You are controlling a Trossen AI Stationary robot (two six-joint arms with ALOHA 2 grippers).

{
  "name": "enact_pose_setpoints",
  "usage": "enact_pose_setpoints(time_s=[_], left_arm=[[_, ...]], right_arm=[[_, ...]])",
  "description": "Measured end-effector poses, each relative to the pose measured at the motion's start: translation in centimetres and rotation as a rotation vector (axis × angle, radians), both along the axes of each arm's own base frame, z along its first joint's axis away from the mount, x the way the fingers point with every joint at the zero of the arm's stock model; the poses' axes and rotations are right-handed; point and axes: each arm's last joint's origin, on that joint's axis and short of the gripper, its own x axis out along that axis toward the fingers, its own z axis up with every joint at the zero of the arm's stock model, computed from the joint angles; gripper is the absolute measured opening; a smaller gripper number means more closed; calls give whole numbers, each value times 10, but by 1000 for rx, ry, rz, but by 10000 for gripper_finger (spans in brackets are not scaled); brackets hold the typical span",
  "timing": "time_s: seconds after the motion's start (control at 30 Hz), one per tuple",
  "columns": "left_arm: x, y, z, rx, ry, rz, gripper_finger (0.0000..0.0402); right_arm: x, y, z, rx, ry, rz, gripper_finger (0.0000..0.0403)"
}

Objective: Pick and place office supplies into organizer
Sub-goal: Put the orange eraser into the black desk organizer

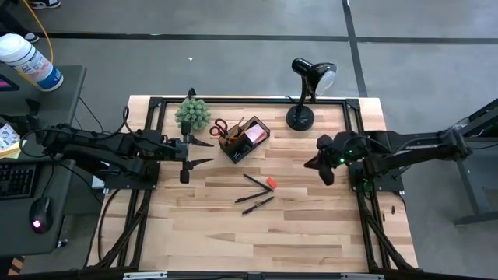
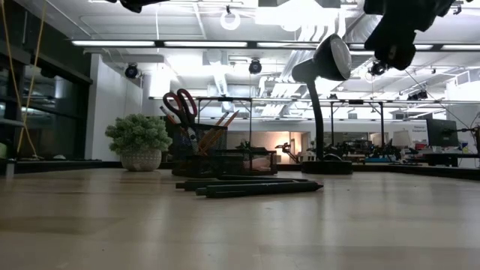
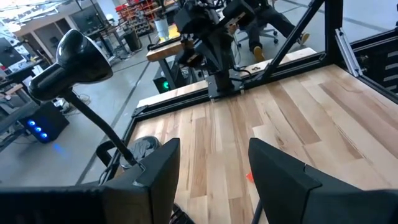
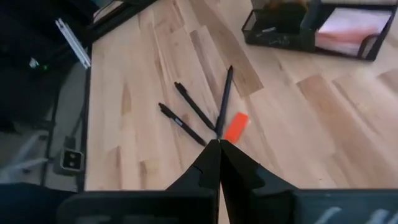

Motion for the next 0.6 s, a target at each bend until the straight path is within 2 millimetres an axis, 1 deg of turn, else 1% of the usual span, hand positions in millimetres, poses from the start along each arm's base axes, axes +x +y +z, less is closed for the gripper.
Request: enact_pose_setpoints(time_s=[0.13,0.27,0.33,0.6], left_arm=[[0,0,0,0,0,0,179],[0,0,0,0,0,0,179],[0,0,0,0,0,0,179],[0,0,0,0,0,0,179]], right_arm=[[-3,0,1,-85,-18,84,0],[-4,4,-1,-183,-25,305,0],[-5,5,-3,-205,-19,383,0],[-7,4,-6,-310,19,419,0]])
